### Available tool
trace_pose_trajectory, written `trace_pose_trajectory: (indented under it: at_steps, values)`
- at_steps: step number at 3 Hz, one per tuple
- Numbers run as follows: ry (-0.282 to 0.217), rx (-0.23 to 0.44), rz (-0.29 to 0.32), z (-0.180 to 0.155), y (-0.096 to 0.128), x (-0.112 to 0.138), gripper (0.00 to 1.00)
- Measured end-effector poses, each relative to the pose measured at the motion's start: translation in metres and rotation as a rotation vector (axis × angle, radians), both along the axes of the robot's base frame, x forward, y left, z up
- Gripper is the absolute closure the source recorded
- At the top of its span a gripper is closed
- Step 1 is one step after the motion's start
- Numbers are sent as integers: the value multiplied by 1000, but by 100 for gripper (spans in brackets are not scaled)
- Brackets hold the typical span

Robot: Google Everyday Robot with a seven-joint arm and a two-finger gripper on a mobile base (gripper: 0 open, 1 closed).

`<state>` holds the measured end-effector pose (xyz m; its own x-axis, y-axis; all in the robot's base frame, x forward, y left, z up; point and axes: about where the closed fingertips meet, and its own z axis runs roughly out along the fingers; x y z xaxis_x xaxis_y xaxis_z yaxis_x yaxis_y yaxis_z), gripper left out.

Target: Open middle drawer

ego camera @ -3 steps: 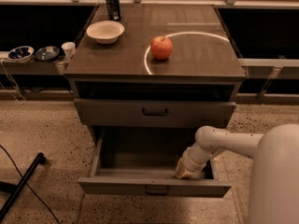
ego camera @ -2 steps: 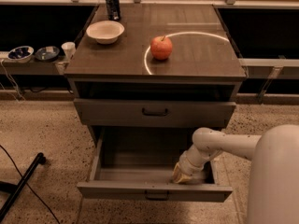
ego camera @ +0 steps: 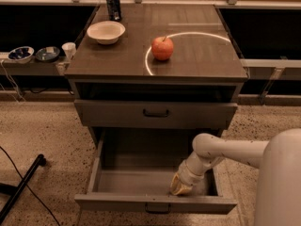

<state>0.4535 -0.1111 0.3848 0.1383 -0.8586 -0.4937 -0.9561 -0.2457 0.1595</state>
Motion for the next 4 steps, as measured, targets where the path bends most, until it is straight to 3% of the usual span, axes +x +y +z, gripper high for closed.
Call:
trace_pose_trajectory:
  at_steps: [1,2,3,4]
  values:
    - [7,10,21,10,8,-14,100]
    - [-32,-6,23,29,9,-17,100]
    - [-139,-25,10,64,0,-12,100]
    - [-301,-25,-19,111,-8,-2,100]
